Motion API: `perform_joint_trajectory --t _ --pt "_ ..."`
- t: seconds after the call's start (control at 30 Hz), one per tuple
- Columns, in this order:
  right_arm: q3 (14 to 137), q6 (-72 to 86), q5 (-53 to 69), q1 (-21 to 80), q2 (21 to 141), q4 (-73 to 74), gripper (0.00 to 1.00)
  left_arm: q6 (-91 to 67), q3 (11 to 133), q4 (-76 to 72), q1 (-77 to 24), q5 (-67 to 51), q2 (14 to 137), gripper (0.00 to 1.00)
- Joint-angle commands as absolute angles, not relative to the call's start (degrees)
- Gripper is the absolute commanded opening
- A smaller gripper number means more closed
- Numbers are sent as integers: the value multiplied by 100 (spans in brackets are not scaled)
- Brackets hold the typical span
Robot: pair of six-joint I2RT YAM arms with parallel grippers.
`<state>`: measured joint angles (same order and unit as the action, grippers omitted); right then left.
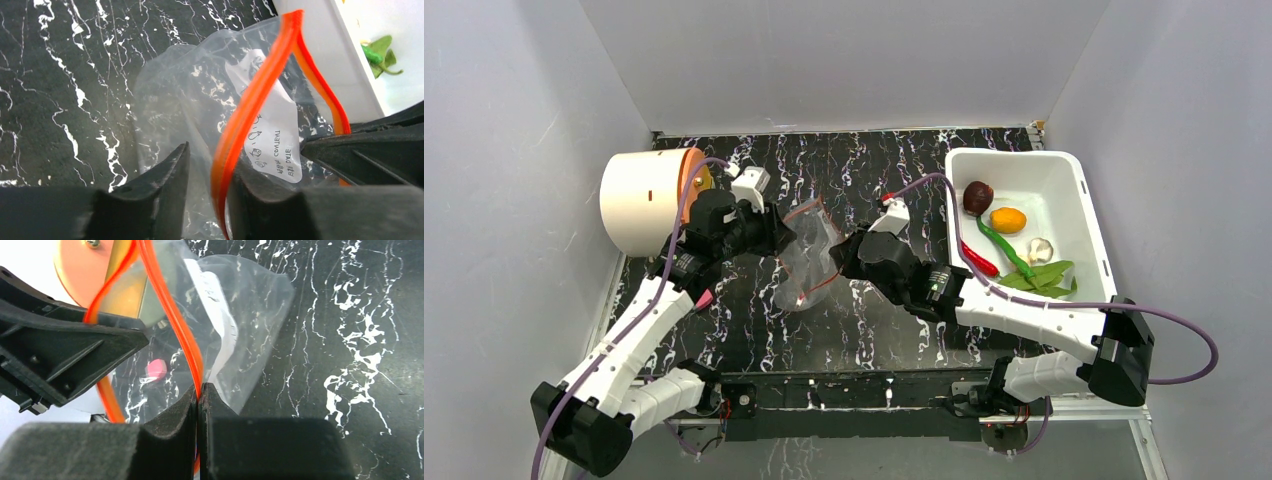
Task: Place the food in the zip-top bag and seal the zipper
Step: Open the zipper of the food storage bag.
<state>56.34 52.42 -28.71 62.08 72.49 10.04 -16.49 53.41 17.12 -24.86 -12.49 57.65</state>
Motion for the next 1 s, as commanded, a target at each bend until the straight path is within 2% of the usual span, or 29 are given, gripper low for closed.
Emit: perform_joint_trajectory --t 0.0,0.07,0.23,0.27,0.33,0.37,0.63,0.8,0.9,0.97 --pt "5521 5286 -2690 6185 7208 524 0 -1823 5231 1484 -2487 -1783 5661 17" --pt "5470 5339 -2665 6182 7199 493 0 -1852 5195 1461 -2486 -1854 5682 1" --pt "5319 5491 -2726 6179 7195 464 0 -1613 5562 1967 -2487 -1740 5773 1" --pt "5291 5515 -2731 6178 7200 439 0 -1556 5658 2090 -2487 -1719 5787 13" --pt "5278 5527 -2698 6162 7217 349 0 -1475 5816 2336 -2488 -1619 5785 45" --pt "5285 5528 -2678 6157 7228 317 0 -1466 5864 2384 -2487 -1569 5775 50" --pt "5256 5626 -2829 6137 7093 288 0 -1622 5909 2799 -2492 -1799 5647 53" --pt "5185 5678 -2828 6132 7045 202 0 -1639 5770 2676 -2487 -2238 5692 61" --pt "5213 5686 -2846 6128 7050 227 0 -1665 5678 2639 -2487 -2333 5766 58" --pt "5213 5694 -2855 6119 7050 249 0 -1617 5623 2650 -2487 -2277 5787 52"
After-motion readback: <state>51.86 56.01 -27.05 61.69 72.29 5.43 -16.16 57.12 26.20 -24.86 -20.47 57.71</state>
